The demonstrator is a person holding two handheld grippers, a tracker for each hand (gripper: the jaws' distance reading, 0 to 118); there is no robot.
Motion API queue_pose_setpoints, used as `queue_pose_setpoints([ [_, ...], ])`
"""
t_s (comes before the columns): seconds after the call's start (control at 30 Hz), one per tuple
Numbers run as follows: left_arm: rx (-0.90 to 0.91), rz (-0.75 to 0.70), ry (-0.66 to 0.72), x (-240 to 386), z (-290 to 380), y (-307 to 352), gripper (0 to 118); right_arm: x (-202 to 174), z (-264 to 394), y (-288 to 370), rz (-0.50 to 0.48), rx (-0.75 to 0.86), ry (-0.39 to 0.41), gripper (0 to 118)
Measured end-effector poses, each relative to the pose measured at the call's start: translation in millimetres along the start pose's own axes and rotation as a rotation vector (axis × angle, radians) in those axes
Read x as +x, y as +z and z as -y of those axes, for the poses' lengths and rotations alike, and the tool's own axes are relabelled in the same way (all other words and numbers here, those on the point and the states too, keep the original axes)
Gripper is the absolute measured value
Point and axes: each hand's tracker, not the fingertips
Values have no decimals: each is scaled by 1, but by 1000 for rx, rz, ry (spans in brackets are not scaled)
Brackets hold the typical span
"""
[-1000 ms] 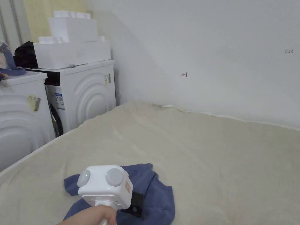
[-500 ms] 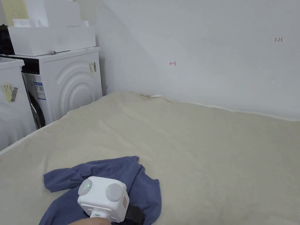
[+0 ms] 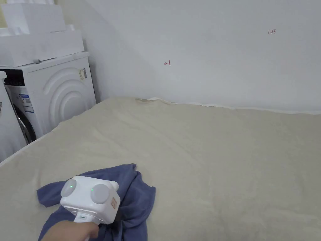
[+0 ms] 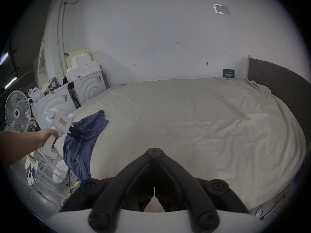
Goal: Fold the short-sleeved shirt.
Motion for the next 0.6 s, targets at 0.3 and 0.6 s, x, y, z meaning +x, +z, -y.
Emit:
queue_pose_setpoints([
  [0.3, 110, 9, -54, -26, -10, 106, 6, 45, -23, 41, 84, 100, -106, 0],
  [0.6, 415, 119, -136, 58, -48, 265, 6, 79, -25, 78, 109, 198, -163, 0],
])
